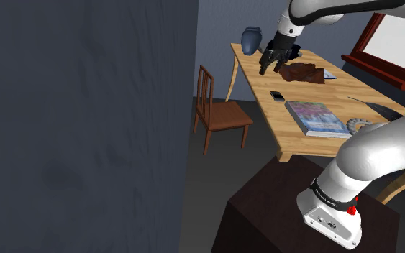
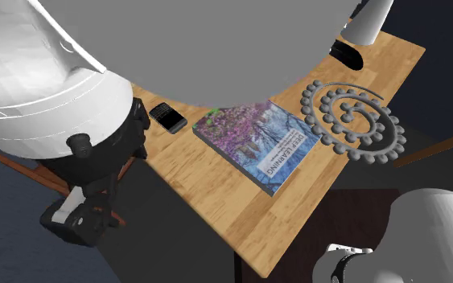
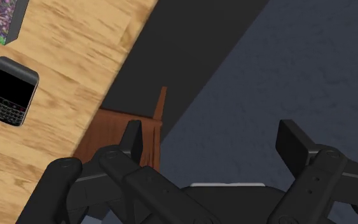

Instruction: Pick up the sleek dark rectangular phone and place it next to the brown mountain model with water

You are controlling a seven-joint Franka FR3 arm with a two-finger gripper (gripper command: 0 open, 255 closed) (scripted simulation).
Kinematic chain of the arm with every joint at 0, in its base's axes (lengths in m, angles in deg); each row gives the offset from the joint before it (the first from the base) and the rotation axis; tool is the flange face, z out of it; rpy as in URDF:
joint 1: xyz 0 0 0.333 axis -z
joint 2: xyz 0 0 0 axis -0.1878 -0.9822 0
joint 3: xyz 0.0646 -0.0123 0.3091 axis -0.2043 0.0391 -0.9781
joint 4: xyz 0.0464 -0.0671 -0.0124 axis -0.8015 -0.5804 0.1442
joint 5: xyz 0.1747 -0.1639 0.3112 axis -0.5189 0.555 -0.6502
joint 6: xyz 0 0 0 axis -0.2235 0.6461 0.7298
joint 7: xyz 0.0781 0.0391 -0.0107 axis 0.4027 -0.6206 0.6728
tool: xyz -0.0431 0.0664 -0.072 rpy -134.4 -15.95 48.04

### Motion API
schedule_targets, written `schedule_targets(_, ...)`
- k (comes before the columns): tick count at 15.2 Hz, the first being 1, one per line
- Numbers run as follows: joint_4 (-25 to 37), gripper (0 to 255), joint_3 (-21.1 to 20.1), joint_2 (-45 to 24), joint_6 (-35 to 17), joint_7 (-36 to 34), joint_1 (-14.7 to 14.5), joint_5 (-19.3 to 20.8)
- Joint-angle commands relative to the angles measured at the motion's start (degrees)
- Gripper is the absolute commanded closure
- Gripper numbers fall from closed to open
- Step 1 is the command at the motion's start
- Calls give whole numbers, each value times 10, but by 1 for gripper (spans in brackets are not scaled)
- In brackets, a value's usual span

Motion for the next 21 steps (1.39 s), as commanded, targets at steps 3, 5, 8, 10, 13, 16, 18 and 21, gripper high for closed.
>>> schedule_targets(3,11,0,26,-59,-38,2,20,9)
schedule_targets(5,20,0,38,-90,-55,4,29,12)
schedule_targets(8,37,0,57,-136,-77,7,43,13)
schedule_targets(10,50,0,70,-168,-91,9,52,12)
schedule_targets(13,72,0,88,-217,-110,14,65,7)
schedule_targets(16,97,0,105,-266,-126,20,79,-1)
schedule_targets(18,115,0,115,-299,-135,24,89,-9)
schedule_targets(21,146,0,129,-350,-146,32,105,-23)
